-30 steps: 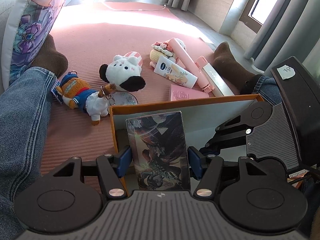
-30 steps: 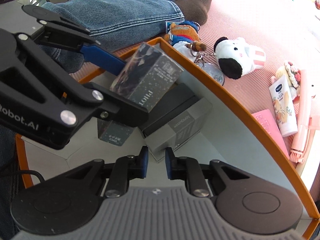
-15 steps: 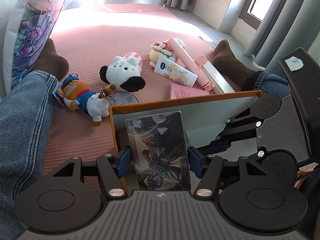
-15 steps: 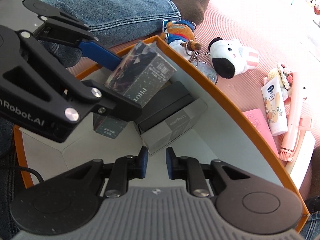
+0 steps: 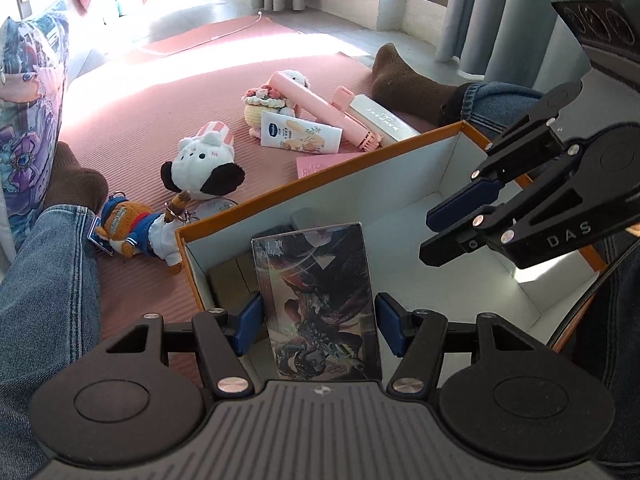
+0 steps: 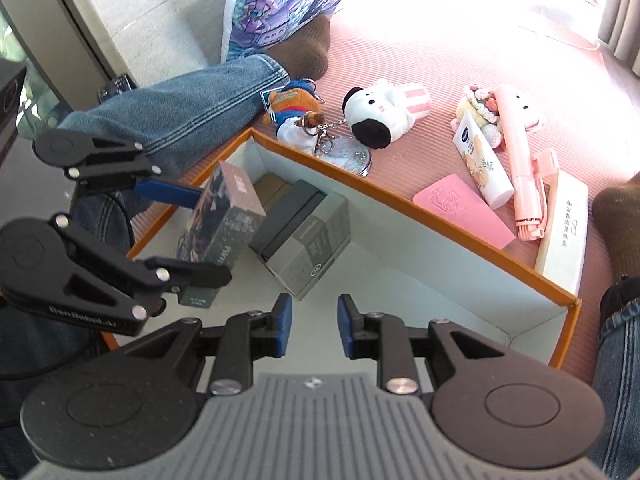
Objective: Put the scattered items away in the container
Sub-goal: 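Lower the card box into the white box with left tool while right tool approaches it, then grasp the card box with right tool while left tool opens and releases it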
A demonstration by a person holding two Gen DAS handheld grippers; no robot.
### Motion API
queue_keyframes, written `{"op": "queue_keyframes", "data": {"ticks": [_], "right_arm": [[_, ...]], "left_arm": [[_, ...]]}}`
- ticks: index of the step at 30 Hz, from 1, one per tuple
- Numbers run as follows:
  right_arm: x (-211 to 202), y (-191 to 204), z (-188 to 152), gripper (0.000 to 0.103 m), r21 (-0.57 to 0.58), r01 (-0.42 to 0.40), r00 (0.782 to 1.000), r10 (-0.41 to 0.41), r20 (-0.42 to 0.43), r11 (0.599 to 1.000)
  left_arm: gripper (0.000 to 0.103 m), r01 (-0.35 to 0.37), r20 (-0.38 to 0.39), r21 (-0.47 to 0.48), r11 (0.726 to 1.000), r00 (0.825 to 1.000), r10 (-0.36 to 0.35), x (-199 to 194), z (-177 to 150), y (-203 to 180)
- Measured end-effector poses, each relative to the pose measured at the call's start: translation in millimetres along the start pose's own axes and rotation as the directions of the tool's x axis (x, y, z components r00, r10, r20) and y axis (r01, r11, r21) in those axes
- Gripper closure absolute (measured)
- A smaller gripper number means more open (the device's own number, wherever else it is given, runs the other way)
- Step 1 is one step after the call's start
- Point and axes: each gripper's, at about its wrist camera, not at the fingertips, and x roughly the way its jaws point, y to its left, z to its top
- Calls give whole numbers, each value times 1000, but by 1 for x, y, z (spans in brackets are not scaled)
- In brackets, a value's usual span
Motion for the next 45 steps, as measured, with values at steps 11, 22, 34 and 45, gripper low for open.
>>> {"op": "queue_keyframes", "data": {"ticks": [11,22,34,45], "right_arm": [[-20,-3,-5,68,98,-111,992,104,74,989],[-3,-7,-2,62,141,-174,985,172,29,975],[5,6,0,77,111,-178,984,180,-8,978],[8,2,-7,77,149,-136,989,144,-42,979]], "left_arm": [[33,9,-37,136,991,999,-4,11,-8,-34],[33,48,53,184,982,997,-59,1,-8,-42],[33,49,-17,129,990,999,-47,15,-9,-34],[28,127,-68,48,991,990,-123,18,-12,-24]]}}
